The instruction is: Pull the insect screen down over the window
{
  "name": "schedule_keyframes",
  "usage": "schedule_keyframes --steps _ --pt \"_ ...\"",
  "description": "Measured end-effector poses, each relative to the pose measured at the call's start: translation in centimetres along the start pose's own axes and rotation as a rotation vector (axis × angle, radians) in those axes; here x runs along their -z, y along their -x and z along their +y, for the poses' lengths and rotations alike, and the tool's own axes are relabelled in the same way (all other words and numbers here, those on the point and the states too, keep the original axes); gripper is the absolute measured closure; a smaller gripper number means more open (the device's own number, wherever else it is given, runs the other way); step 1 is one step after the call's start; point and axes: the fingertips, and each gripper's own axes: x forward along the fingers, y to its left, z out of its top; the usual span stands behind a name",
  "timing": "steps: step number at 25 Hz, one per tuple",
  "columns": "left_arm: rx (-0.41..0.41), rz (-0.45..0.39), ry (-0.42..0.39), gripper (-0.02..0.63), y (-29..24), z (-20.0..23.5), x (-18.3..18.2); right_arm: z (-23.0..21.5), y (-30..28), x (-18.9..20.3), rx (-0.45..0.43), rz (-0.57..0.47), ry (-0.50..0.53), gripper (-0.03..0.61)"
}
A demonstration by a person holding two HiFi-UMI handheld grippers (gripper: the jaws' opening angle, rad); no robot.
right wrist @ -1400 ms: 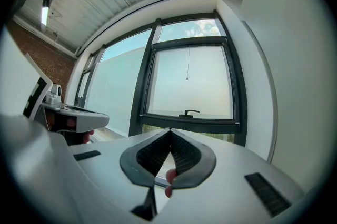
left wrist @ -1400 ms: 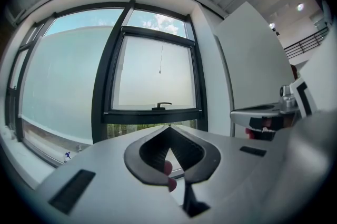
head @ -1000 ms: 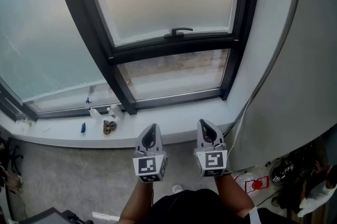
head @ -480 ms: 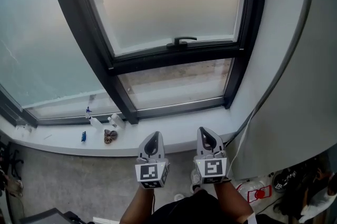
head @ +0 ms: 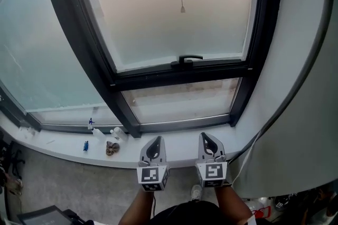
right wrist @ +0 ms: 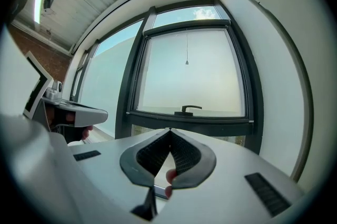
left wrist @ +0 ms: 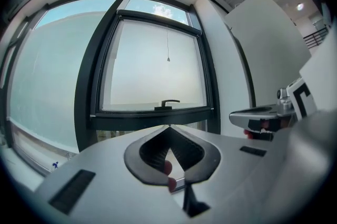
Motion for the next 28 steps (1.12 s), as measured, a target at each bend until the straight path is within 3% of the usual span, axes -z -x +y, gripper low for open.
schedule_keyframes --steps 6,15,23,28 --pt "-0.062 0.019 0.011 0.612 -3.6 0.2 -1.1 -2.2 -3.5 0.1 -0.033 0.002 -0.017 0.575" --pt "-0.09 0.024 0.002 0.611 -8.0 -0.7 -1.4 -4.6 -6.8 0.5 -0.089 -0.012 -0.015 0.575" --pt "-0.052 0.017 -0.045 0.612 -10.8 -1.4 -0.8 -5.9 -9.0 0.3 -0.107 -0.022 -0.027 0.575" --pt "-0.067 0.027 -0.018 0.612 -12.1 -0.9 -1.2 -5.7 -10.4 0.5 -0.122 -0.029 -0.028 0.575"
